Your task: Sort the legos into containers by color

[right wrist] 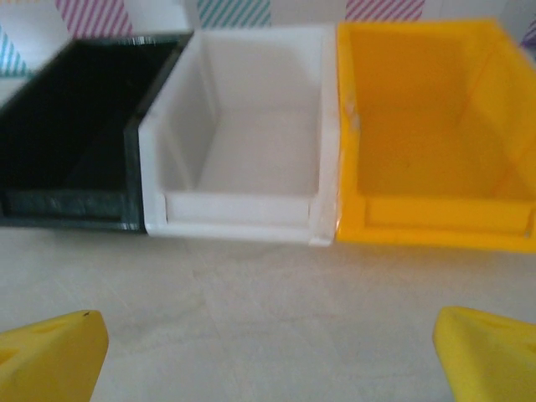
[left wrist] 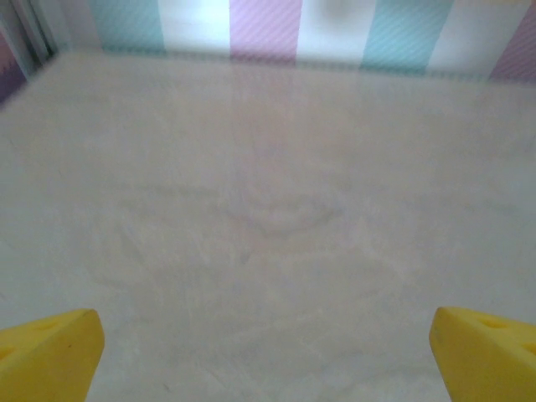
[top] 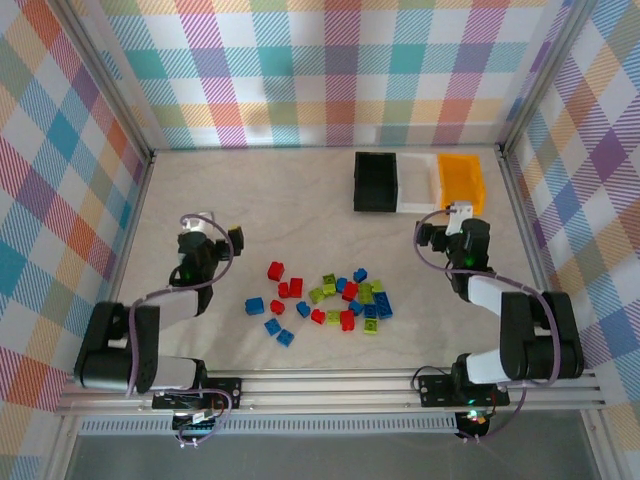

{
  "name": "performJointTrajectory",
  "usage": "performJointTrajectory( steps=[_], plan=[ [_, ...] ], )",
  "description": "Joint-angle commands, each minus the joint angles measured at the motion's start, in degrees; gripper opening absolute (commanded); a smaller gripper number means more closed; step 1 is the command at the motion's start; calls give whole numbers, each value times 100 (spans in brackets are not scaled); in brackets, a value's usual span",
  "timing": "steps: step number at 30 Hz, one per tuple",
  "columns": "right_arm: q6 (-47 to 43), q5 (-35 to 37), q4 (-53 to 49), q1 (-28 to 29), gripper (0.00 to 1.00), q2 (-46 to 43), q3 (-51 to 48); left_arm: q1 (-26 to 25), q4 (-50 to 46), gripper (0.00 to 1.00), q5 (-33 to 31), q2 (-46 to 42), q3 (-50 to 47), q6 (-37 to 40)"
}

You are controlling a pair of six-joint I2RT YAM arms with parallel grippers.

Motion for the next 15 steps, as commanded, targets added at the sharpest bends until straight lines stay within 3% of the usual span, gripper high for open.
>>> performJointTrajectory(
  steps=[1, 5, 7, 9, 12, 15],
  plan=[
    [426, 636, -998, 100, 100, -225, 264, 62, -159, 100, -563, -653, -140, -543],
    [933, 1564, -2402, 183, 100, -99, 1111, 80, -462, 100, -1404, -1117, -77, -1711],
    [1243, 2382, -3056, 324, 100, 137, 1669, 99, -727, 100, -2116, -1325, -64, -2712],
    [1577, 2405, -3517, 342, 100, 310, 2090, 195, -1349, 100, -2517, -1601, -55, -3970],
    [2443, 1724, -3478, 302, 100, 199, 2162, 416, -1199, 100, -2204, -1900, -284, -4703],
    [3752, 1302, -3481, 66, 100, -150, 1768, 790, -1358, 100, -1065, -1943, -106, -4733]
  ],
)
